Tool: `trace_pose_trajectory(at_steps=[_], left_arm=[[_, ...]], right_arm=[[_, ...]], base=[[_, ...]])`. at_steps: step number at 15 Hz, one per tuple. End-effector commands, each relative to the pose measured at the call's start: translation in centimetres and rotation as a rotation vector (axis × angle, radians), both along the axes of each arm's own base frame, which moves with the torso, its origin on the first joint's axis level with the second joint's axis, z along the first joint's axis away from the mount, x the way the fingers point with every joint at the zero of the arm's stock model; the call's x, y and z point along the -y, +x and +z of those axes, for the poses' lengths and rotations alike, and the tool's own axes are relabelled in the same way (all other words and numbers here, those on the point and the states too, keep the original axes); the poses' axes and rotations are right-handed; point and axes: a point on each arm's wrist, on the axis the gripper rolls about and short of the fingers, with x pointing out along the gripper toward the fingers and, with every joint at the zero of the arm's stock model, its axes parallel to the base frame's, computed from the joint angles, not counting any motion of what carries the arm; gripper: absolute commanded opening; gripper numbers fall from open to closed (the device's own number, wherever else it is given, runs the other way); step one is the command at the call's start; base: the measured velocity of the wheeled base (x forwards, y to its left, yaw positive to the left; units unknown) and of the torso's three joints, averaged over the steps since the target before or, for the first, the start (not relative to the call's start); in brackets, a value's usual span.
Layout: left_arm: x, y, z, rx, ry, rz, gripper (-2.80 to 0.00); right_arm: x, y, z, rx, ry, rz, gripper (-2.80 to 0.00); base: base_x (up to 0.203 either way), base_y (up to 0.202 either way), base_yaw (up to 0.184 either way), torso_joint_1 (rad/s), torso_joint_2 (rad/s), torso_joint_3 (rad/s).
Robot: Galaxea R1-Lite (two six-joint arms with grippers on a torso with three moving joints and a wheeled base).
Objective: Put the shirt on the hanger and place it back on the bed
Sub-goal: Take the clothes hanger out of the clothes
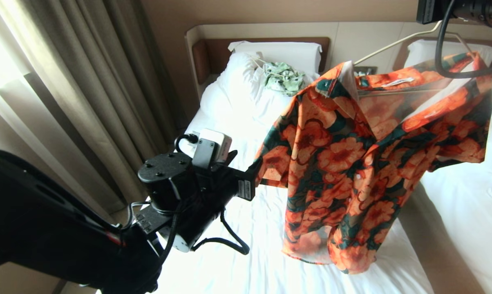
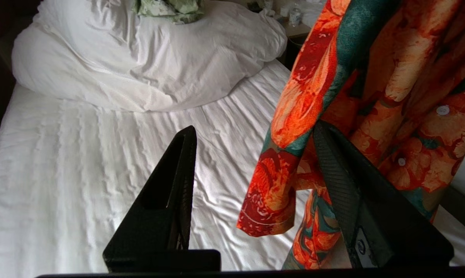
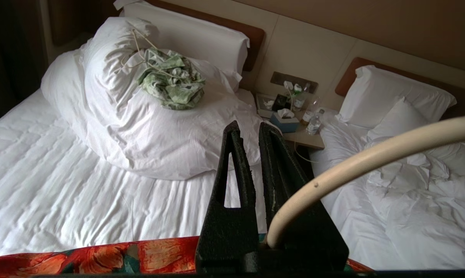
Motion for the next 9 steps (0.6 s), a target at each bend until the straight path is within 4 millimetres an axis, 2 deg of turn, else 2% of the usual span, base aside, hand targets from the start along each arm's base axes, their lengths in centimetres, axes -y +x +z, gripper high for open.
trace_pose_trajectory(at_steps=[1,4,5,7,9], left_arm=[[-2.3,-0.5,0.7,0.053,-0.046,0.046,0.0],[-7.4,-1.7,0.1,0.024,-0.069,0.147,0.0],[-9.3,-2.6,0.1,0.01,-0.087,0.167,-2.8],[-12.0,-5.1,-0.1,-0.017,-0.126,0.175,-2.8],[-13.6,-7.5,-0.4,-0.059,-0.214,0.155,-2.8]], right_arm=[[0.0,0.0,0.2,0.01,0.001,-0.001,-2.8],[-0.1,0.1,1.8,0.091,0.023,-0.003,-2.8],[-0.2,0.5,2.4,0.154,0.029,-0.009,-2.8],[-0.6,1.8,2.4,0.235,-0.027,-0.048,-2.8],[-0.6,3.0,2.0,0.269,-0.04,-0.063,-2.8]], base=[[0.0,0.0,0.0,0.0,0.0,0.0],[0.0,0.0,0.0,0.0,0.0,0.0],[0.0,0.0,0.0,0.0,0.0,0.0],[0.0,0.0,0.0,0.0,0.0,0.0],[0.0,0.0,0.0,0.0,0.0,0.0]])
